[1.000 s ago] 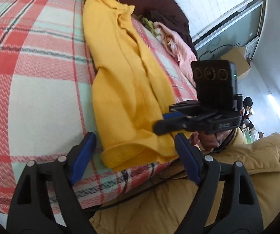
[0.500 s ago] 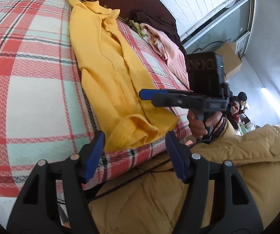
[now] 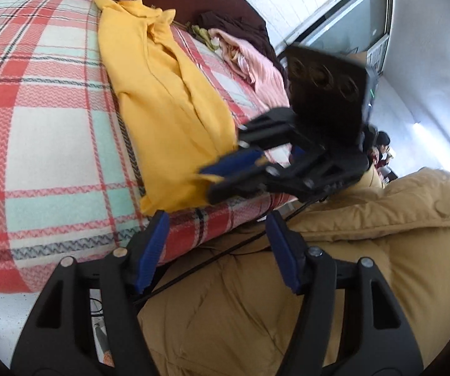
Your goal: Fold clothes
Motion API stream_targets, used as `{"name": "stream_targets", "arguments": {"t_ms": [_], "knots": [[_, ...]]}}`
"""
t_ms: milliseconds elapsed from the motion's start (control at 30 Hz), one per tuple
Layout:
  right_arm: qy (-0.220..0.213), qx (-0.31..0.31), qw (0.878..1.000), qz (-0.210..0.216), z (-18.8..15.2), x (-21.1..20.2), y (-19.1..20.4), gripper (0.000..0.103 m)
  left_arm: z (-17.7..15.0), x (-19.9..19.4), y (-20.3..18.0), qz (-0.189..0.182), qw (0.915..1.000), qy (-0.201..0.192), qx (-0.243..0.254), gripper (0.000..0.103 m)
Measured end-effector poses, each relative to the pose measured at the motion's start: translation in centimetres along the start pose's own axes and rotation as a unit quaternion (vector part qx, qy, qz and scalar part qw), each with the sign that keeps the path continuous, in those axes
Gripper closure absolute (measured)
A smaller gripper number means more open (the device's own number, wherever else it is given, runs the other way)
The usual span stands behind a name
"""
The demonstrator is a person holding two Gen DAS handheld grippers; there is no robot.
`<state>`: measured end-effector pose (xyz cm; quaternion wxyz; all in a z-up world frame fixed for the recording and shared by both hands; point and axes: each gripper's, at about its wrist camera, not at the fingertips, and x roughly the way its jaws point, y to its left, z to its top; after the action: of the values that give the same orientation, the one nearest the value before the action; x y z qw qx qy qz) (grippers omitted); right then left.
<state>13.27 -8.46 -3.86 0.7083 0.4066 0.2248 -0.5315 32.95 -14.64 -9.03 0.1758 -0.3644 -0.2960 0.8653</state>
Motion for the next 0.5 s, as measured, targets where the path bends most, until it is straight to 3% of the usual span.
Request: {"name": "stream_targets", "arguments": {"t_ms": [100,133,200,267,367,500], "knots": [[0.011,-0.023,1.0,-0.009,-1.2,-0.9,1.3,0.093,0.6,-1.2,0.4,0.005,0.9998,-0.021,-0.001,0.033],[0.021,-0.015,1.0,-0.013,-1.8,-0.8,1.2,0.093,0.8,-1.2,0.6,0.012,0.9997,-0.023,0.0,0.027],[0.037,0.003,0.999,-0.026,-2.9,-0.6,0.9,0.089,1.4,-1.0,0.9,0.022,0.9994,-0.025,0.0,0.026],[0.02,0.032,0.999,-0.023,-3.7,-1.4,0.4,0.087,2.0,-0.3,1.3,0.026,0.9994,-0.023,-0.004,0.026],[-0.058,0.103,0.993,-0.014,-4.6,-4.6,-1.0,0.062,2.8,1.4,2.0,0.012,0.9997,-0.012,-0.017,0.025],[-0.171,0.211,0.962,-0.038,-7.5,-9.8,-3.8,0.053,3.4,4.0,2.8,-0.005,0.9991,0.017,-0.037,0.025]]}}
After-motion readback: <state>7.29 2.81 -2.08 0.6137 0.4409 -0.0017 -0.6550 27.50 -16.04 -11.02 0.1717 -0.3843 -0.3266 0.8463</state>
